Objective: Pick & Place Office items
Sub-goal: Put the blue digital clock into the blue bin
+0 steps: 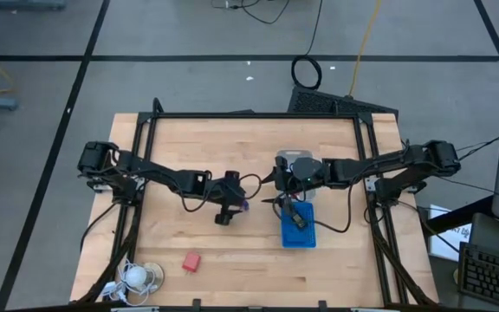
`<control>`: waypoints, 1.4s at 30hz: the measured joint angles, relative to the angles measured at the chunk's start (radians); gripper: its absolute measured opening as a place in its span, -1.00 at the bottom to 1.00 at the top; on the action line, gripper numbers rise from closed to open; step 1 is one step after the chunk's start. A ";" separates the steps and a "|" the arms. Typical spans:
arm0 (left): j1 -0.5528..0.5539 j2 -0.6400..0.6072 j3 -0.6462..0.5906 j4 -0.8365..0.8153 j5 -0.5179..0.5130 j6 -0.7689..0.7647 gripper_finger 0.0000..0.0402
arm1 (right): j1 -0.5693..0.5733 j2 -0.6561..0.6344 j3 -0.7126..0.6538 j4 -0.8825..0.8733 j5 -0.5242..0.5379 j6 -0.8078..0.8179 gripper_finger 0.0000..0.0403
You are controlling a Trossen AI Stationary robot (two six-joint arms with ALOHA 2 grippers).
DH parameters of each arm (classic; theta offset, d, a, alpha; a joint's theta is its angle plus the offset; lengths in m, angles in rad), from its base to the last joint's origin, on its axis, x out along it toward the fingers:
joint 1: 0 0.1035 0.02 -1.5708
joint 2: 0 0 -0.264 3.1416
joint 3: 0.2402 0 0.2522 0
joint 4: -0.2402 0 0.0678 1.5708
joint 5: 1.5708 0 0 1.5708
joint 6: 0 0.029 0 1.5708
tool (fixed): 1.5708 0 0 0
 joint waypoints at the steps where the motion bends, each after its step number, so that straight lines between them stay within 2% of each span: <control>1: 0.000 0.000 0.000 0.007 0.011 0.015 0.56 | 0.000 0.000 0.000 0.000 0.000 0.000 0.33; 7: 0.000 0.010 0.000 0.082 0.036 0.055 0.47 | 0.000 0.000 0.000 0.000 0.000 -0.006 0.32; 20: 0.000 0.078 0.000 0.080 0.040 0.056 0.21 | 0.000 0.000 0.000 0.001 0.000 -0.007 0.32; 37: 0.000 0.075 0.000 0.069 0.040 0.064 -0.53 | 0.000 0.000 0.000 0.000 0.000 -0.007 0.32; 42: 0.000 0.046 0.000 0.064 0.017 0.004 -0.71 | 0.000 0.000 0.000 -0.017 0.000 -0.007 0.32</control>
